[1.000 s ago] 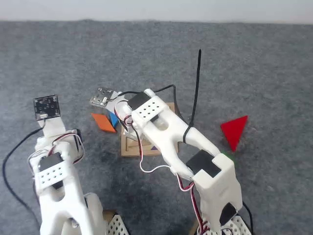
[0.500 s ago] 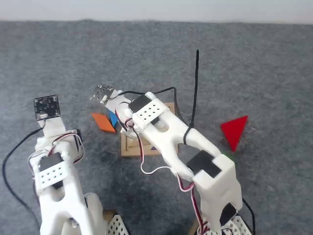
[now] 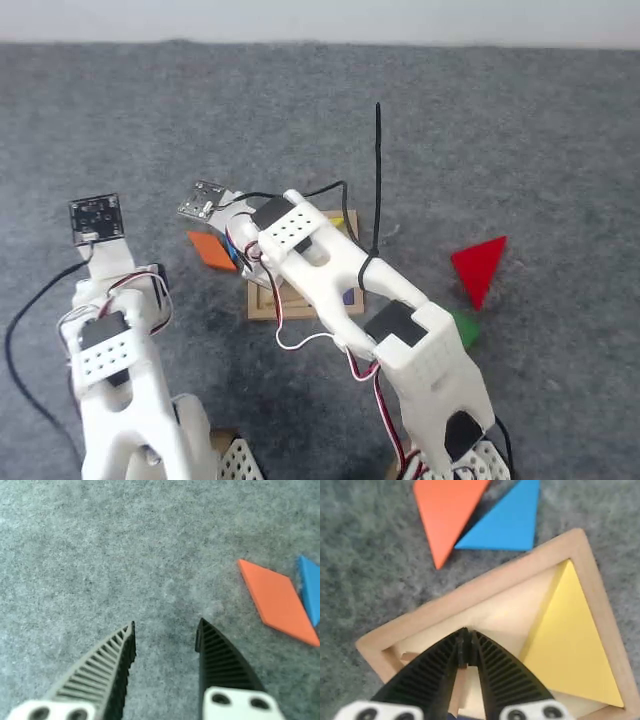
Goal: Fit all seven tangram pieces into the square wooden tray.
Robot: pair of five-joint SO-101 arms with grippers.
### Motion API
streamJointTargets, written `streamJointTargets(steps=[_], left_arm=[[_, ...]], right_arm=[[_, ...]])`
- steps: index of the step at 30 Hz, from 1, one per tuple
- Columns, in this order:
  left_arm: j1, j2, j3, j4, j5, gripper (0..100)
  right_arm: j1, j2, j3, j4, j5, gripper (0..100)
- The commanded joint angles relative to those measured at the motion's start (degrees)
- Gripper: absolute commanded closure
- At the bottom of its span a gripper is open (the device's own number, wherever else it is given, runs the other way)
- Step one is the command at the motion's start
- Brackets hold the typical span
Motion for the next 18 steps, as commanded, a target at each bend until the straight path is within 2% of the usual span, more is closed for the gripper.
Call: streamJointTargets(steps=[1, 9, 14, 16, 18], left_arm=[[-0.1, -1.8, -2.2, -1.4, 0.7, 82], [-0.1, -1.8, -2.2, -1.4, 0.7, 82], [-0.1, -1.8, -2.2, -1.4, 0.7, 82], [-0.1, -1.8, -2.2, -1.4, 0.7, 82], [-0.1, -1.8, -2.2, -1.4, 0.7, 82]], right_arm=[[1.6, -4.6, -2.3, 1.7, -1.8, 99.2], [3.3, -16.3, 0.2, 5.1, -3.1, 99.2], [4.9, -26.5, 6.5, 4.8, -3.0, 99.2], [7.0, -31.1, 9.1, 4.7, -2.7, 99.2], [12.1, -34.9, 11.0, 4.4, -2.6, 99.2]])
